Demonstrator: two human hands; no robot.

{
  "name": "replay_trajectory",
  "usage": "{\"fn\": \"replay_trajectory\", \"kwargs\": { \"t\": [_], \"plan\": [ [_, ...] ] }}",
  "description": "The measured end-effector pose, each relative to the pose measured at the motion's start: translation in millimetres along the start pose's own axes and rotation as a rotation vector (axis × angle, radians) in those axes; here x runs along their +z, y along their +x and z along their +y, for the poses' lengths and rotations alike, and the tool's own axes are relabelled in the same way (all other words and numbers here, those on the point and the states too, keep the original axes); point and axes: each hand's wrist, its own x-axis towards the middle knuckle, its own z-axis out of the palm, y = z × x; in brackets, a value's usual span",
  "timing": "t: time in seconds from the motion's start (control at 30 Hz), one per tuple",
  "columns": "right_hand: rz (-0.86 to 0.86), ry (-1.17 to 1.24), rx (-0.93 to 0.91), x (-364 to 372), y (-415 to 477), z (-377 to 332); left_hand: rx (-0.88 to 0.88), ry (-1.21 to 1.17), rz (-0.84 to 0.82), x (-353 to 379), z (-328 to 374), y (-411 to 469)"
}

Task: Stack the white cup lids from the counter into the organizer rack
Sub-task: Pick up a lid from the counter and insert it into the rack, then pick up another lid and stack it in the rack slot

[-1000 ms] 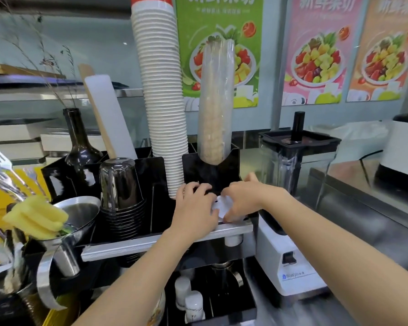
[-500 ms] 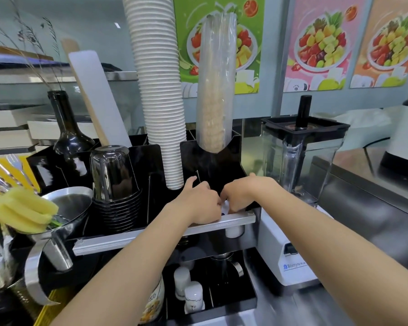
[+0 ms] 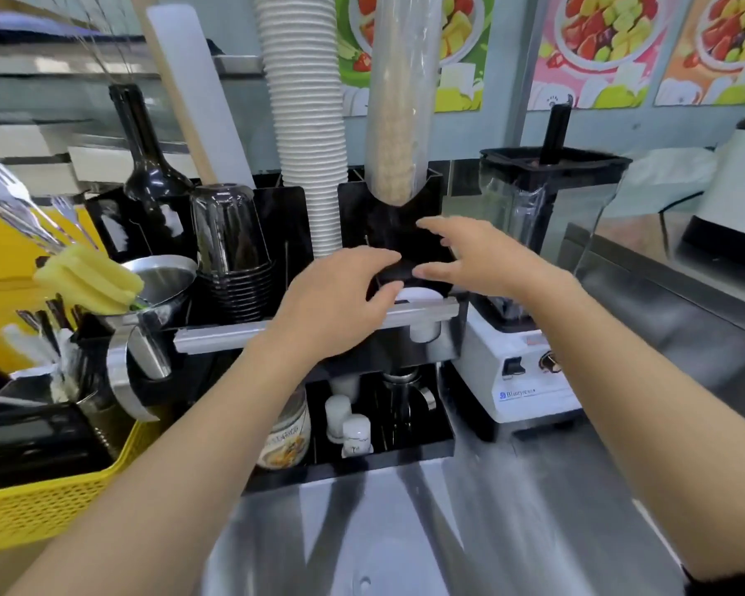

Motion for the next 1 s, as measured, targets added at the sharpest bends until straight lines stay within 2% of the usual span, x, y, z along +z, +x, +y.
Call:
{"fn": "replay_trajectory", "kwargs": {
  "t": [0.1, 0.2, 0.27, 0.37, 0.5, 0.57, 0.73, 0.87, 1.0],
  "plan": [
    [0.140, 0.143, -0.047, 18, -49, -6, -0.080, -0.095, 0.009, -3, 1, -50],
    [0.160, 0.192, -0.047, 57, -92, -9, -0.192, -0.178, -0.039, 11, -5, -97],
    [0.081, 0.196, -0.046, 90, -114, -10, -0.275, -0.208, -0.090, 28, -11, -126],
    [-0.126, 0.159, -0.035, 144, -139, -11, -0.359, -0.191, -0.186, 64, -16, -167],
    [-0.436, 0.105, 0.031, 205, -170, -10, -0.423, -0.174, -0.435, 111, -18, -218],
    [-0.537, 0.106, 0.052, 225, -185, -10, -0.439, -0.184, -0.529, 126, -18, -238],
    [-0.550, 0.122, 0.113, 250, -201, -8, -0.426, -0.183, -0.545, 145, -21, -262],
    [-0.512, 0.137, 0.177, 256, -201, -5, -0.495, -0.160, -0.551, 158, -27, -264],
    [-0.518, 0.143, 0.134, 256, -200, 1, -0.473, -0.177, -0.516, 170, -25, -260]
  ]
}}
